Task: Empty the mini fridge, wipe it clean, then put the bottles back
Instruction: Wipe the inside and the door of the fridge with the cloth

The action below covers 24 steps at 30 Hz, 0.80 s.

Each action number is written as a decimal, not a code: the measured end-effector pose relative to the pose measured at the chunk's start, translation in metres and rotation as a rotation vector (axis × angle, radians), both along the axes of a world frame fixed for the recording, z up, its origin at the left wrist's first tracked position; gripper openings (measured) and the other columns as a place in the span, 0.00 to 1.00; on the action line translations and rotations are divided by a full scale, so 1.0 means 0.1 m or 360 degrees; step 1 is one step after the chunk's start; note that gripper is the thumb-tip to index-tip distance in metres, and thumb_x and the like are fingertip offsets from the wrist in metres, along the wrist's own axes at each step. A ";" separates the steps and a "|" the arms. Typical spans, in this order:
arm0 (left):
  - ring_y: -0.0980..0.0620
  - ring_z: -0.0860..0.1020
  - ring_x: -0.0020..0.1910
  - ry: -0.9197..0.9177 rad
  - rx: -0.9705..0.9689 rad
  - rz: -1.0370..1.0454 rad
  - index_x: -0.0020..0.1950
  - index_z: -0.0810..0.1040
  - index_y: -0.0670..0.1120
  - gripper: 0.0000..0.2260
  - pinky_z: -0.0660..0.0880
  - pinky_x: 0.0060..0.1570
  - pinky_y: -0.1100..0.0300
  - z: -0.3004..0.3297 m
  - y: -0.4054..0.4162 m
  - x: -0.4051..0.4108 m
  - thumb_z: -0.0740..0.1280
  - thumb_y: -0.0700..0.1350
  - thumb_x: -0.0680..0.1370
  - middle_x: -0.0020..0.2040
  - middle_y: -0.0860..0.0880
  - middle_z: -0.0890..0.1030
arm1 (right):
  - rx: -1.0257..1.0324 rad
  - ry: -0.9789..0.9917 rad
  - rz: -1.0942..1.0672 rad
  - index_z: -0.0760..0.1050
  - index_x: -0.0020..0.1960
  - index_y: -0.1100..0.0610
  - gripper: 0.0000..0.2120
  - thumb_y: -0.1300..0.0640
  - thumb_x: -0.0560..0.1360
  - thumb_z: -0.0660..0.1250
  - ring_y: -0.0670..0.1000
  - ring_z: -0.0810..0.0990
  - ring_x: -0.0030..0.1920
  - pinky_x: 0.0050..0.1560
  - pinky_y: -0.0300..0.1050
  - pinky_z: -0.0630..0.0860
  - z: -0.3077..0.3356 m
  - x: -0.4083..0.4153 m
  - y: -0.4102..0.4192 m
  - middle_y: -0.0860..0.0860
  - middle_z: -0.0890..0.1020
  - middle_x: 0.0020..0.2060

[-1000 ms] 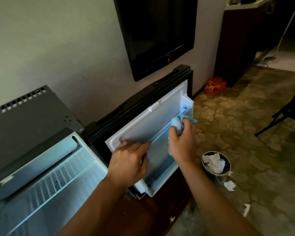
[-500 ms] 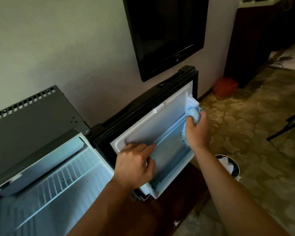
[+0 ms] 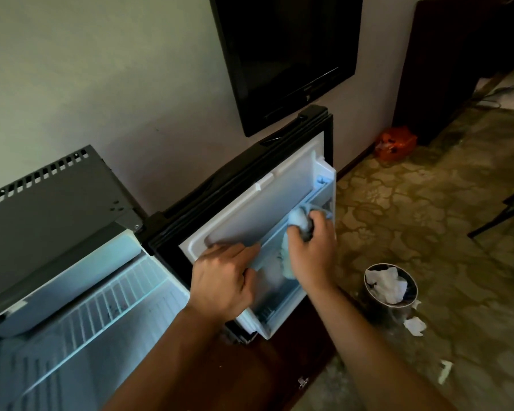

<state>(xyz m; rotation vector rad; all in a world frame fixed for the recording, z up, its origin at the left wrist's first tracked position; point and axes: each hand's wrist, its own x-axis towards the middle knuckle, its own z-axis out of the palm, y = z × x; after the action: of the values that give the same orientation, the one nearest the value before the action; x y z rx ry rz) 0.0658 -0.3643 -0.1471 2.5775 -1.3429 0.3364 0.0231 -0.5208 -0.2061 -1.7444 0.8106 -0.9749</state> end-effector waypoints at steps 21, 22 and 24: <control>0.49 0.82 0.43 -0.0065 -0.0219 0.0228 0.49 0.85 0.51 0.19 0.73 0.41 0.62 0.00 -0.11 -0.14 0.56 0.50 0.71 0.43 0.53 0.85 | -0.0008 -0.0205 0.0582 0.74 0.57 0.50 0.15 0.45 0.74 0.69 0.44 0.79 0.48 0.44 0.32 0.75 -0.44 -0.40 0.98 0.46 0.75 0.52; 0.49 0.82 0.41 -0.0085 -0.0230 0.0238 0.48 0.85 0.52 0.18 0.72 0.40 0.62 -0.01 -0.11 -0.15 0.57 0.51 0.70 0.42 0.54 0.85 | -0.0036 -0.0175 0.0605 0.73 0.59 0.49 0.16 0.46 0.73 0.69 0.45 0.79 0.49 0.45 0.35 0.76 -0.48 -0.42 1.01 0.46 0.75 0.52; 0.50 0.82 0.39 -0.0127 -0.0243 0.0258 0.46 0.84 0.53 0.14 0.69 0.39 0.64 -0.03 -0.10 -0.18 0.59 0.52 0.70 0.40 0.55 0.84 | -0.0073 -0.0091 0.0628 0.73 0.61 0.47 0.18 0.46 0.73 0.68 0.45 0.79 0.51 0.46 0.40 0.78 -0.54 -0.47 1.06 0.44 0.76 0.54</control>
<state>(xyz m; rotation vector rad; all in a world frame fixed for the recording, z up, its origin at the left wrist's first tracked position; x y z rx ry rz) 0.0479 -0.3746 -0.1502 2.5737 -1.0876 0.5520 -0.0236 -0.4144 -0.2598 -1.8174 0.3866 -0.7755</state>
